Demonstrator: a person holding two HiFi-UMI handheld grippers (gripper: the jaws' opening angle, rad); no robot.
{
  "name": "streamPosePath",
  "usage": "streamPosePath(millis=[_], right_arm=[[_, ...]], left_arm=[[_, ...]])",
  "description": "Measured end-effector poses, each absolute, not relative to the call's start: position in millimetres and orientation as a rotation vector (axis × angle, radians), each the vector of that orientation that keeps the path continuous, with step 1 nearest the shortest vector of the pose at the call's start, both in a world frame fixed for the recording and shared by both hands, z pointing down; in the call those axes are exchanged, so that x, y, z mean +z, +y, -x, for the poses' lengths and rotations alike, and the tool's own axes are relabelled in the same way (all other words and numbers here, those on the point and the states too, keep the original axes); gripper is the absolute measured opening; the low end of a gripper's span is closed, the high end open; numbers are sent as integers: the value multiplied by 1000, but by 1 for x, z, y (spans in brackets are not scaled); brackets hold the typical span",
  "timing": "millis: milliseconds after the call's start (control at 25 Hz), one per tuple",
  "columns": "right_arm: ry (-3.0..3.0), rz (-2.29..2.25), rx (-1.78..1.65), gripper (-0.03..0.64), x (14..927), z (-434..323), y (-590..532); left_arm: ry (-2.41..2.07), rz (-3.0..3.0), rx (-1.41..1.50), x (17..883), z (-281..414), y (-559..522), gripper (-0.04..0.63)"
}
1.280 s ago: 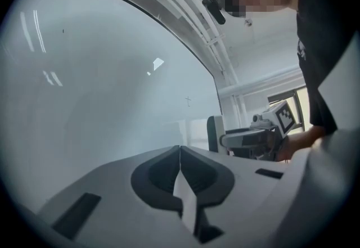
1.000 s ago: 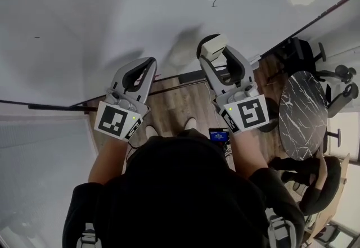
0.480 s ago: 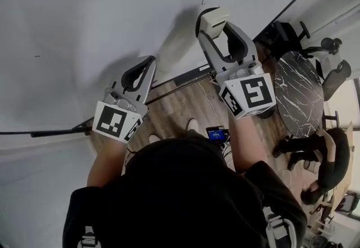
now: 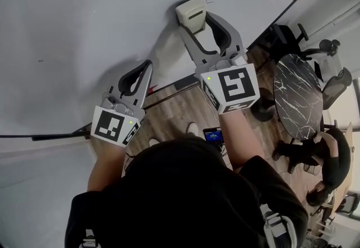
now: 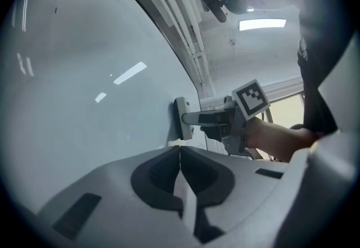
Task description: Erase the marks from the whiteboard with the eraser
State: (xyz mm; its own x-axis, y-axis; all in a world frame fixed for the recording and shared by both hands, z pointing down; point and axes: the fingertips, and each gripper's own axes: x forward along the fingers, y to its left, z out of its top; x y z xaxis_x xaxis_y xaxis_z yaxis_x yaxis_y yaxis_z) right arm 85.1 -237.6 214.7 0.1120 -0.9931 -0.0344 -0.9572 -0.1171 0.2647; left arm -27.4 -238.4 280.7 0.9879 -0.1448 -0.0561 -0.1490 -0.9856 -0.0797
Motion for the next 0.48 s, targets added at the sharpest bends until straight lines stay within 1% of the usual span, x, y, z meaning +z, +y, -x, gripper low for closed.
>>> streamPosePath(millis=[280, 480], right_arm=[[-1963, -2242, -322, 222, 214, -98, -235], [-1901, -2326, -303, 222, 226, -128, -232]], left_arm=[[278, 3044, 73, 283, 30, -241, 6], [306, 3045, 81, 293, 36, -250, 6]])
